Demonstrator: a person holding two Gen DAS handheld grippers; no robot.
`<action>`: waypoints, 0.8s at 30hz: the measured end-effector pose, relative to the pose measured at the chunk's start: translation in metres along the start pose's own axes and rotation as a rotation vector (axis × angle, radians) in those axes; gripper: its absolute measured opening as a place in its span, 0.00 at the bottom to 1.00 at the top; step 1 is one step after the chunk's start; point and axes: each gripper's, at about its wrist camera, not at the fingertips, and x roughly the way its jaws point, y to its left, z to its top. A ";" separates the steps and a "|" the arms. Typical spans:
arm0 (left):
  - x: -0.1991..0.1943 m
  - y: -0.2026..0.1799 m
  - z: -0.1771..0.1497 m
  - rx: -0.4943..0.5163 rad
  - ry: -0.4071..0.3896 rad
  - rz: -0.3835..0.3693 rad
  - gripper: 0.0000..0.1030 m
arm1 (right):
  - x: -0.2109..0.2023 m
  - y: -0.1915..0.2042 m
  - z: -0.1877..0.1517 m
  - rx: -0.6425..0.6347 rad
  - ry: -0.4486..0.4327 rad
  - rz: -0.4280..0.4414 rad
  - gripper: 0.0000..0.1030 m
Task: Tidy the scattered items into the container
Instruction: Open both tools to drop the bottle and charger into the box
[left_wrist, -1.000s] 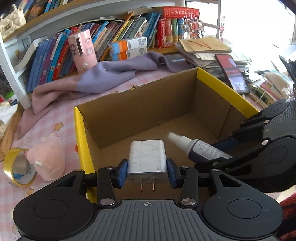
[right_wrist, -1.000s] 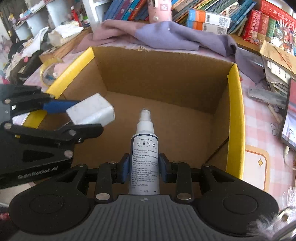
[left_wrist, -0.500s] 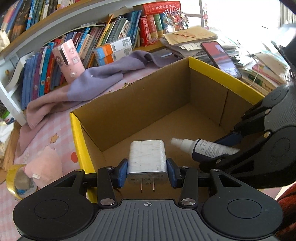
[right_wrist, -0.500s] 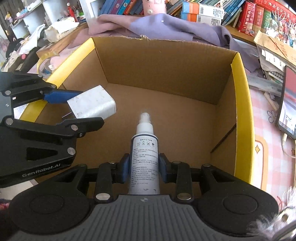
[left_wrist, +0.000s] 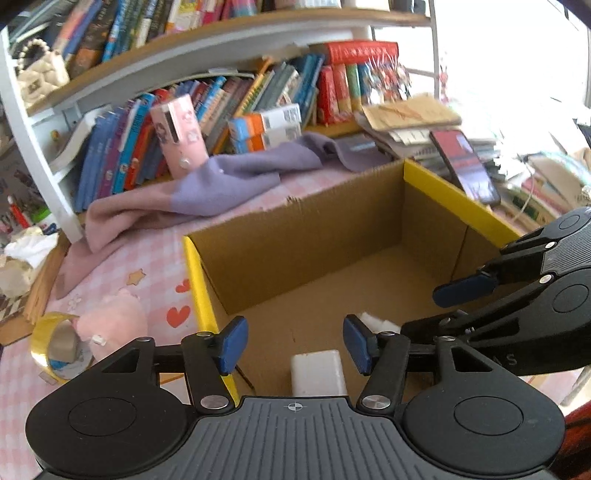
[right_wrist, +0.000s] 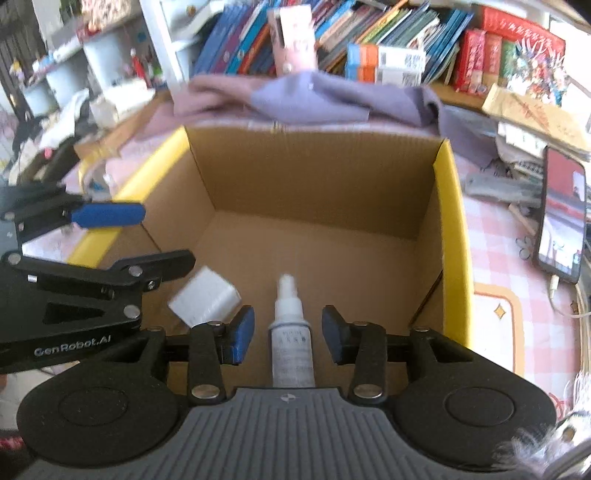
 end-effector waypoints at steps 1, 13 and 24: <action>-0.004 0.001 0.000 -0.006 -0.008 0.001 0.56 | -0.003 0.001 0.001 0.000 -0.015 0.000 0.37; -0.054 0.004 -0.006 -0.055 -0.153 0.032 0.57 | -0.046 0.022 -0.003 0.013 -0.183 -0.026 0.38; -0.082 0.021 -0.031 -0.047 -0.206 -0.041 0.59 | -0.077 0.054 -0.025 0.061 -0.242 -0.111 0.38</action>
